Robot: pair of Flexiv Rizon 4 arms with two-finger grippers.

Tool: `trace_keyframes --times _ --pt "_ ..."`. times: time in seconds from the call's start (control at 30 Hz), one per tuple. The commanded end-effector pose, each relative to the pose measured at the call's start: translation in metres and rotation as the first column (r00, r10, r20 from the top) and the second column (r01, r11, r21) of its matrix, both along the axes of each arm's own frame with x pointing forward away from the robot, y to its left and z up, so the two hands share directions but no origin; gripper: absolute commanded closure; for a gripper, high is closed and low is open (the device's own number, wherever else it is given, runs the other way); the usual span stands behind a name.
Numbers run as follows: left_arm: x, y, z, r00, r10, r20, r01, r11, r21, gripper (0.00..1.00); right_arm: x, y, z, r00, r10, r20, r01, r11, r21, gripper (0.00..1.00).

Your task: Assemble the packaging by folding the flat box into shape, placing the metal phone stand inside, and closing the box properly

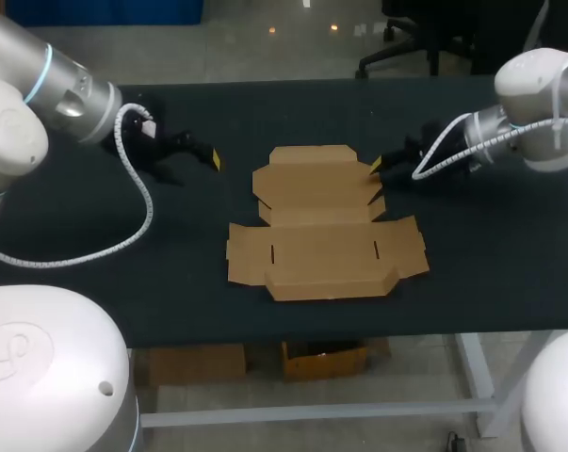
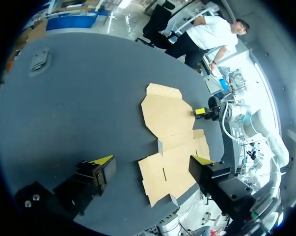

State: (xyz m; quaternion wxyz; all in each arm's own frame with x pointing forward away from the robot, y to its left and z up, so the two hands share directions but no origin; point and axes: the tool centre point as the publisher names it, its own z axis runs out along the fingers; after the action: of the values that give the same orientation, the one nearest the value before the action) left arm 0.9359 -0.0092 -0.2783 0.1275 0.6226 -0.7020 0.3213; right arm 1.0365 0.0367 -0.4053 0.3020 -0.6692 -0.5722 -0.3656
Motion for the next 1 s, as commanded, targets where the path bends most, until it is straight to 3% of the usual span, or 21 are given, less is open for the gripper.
trace_keyframes --times 0.03,0.43,0.6,0.67,0.77,1.0 --pt "-0.002 0.003 0.0 1.0 0.001 0.004 -0.001 1.0 -0.005 0.0 0.001 0.005 -0.006 1.0 -0.007 0.005 0.007 1.0 0.022 0.58" --pt "-0.003 0.009 0.0 1.0 0.009 0.008 -0.008 1.0 -0.012 0.0 0.004 0.018 -0.008 1.0 -0.015 0.018 0.014 0.998 0.068 0.65" --pt "-0.003 0.009 0.0 1.0 0.008 0.009 -0.008 1.0 -0.016 0.0 0.004 0.018 -0.004 0.999 -0.028 0.044 0.024 0.995 0.093 0.84" --pt "-0.003 0.009 0.0 1.0 0.007 0.01 -0.007 1.0 -0.016 0.0 0.003 0.018 -0.003 0.998 -0.032 0.053 0.026 0.995 0.098 0.85" --pt "-0.003 0.009 0.0 1.0 0.006 0.01 -0.005 1.0 -0.018 0.0 0.002 0.017 -0.002 0.997 -0.034 0.062 0.028 0.994 0.106 0.99" --pt "-0.003 0.008 0.001 1.0 -0.009 0.016 0.009 1.0 -0.021 0.0 -0.001 0.014 0.004 0.994 -0.045 0.103 0.031 0.991 0.129 1.0"
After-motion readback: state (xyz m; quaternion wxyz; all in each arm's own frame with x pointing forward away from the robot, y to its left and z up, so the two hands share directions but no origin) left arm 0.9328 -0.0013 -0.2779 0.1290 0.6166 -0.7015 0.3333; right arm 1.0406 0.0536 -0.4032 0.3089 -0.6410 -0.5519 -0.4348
